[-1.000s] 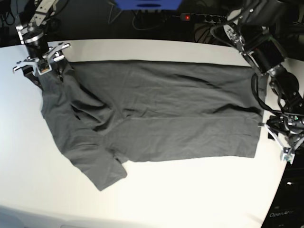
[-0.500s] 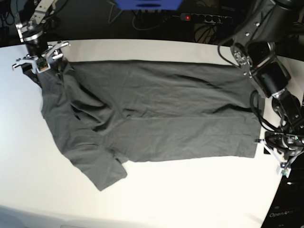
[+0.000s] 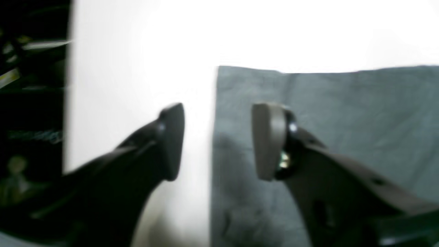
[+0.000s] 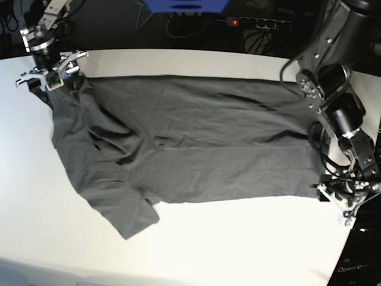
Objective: Fold the T-shirt properly
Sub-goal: 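Move the left gripper along the shirt's side edge and pinch the hem corner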
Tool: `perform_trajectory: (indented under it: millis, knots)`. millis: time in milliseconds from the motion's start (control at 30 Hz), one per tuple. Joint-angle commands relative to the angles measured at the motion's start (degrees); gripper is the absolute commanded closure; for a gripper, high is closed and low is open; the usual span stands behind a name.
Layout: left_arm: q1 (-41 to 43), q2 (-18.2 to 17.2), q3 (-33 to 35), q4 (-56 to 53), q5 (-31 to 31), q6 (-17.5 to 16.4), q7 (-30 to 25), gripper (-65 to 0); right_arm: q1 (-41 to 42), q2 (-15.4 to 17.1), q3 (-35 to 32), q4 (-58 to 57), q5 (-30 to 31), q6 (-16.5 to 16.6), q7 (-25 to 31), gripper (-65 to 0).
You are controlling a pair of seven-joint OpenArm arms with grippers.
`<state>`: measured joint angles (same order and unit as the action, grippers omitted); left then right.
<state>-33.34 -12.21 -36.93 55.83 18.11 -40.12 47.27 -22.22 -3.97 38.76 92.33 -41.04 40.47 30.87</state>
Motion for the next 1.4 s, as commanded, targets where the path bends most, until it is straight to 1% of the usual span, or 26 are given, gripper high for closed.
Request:
perform_trajectory:
  millis: [0,167,267,400,500,600,733,867,933,1067,1167,1233,1300,1367]
  knots:
    - [-2.31,-0.67,0.14,0.39,-0.57,0.12,-1.68,-36.8,-0.07,0.49,0.23,0.9,1.08,-0.47,1.61,-35.8]
    - [-3.36,-0.58,0.14,-4.1,-0.66,0.12,-5.55,-49.3,-0.16,0.49,0.31,0.9,1.08,-0.47,1.61,-35.7]
    - [-3.36,-0.58,0.14,-6.03,-0.66,0.12,-7.22,-53.3,-0.16,0.58,0.31,0.81,1.08,-0.47,1.52,-35.7]
    - [-3.45,-0.58,0.14,-8.76,-0.66,0.12,-10.03,-53.9,-0.16,0.58,0.31,0.81,1.08,-0.47,1.52,-35.7]
    - [-3.45,-0.58,0.14,-11.31,-0.66,3.68,-11.88,-53.9,-0.16,0.58,0.31,0.81,1.08,-0.47,1.52,-35.7]
    - [-3.45,-0.58,0.14,-12.89,-0.66,6.05,-13.99,-53.9,0.2,0.58,0.31,0.37,1.08,-0.47,1.52,-35.7]
    - [-3.45,-0.67,0.22,-13.33,-0.66,9.74,-14.34,-53.9,0.28,0.76,0.23,-1.48,1.08,-0.47,1.61,-35.7]
    - [-3.45,-0.67,0.22,-13.33,-0.66,12.29,-14.61,-53.9,0.28,0.76,0.23,-1.57,1.08,-0.47,1.61,-35.7]
    - [-3.54,-0.67,0.22,-13.33,-0.66,14.49,-15.75,-53.9,0.28,0.76,0.23,-1.57,1.08,-0.47,1.61,-35.7]
    - [-3.54,-0.58,0.22,-13.5,-0.66,16.87,-17.77,-54.0,0.37,0.76,0.23,-1.57,1.08,-0.47,1.61,-35.7]
    - [-3.45,-0.41,0.22,-14.21,-0.66,17.31,-19.0,-54.0,0.37,0.76,0.23,-1.57,1.08,-0.47,1.61,-35.7]
    - [-4.15,-0.5,0.22,-17.72,-0.66,17.92,-19.88,-54.0,0.37,0.85,0.14,-2.36,0.99,-0.47,1.61,-35.7]
    - [-5.47,-0.76,0.22,-21.94,-0.66,19.5,-22.34,-54.0,1.07,1.11,0.14,-2.8,0.99,-0.47,1.61,-35.7]
    - [-6.79,-1.9,0.31,-26.34,-0.66,20.82,-24.72,-54.1,1.25,1.2,0.14,-3.5,0.99,-0.47,1.61,-35.7]
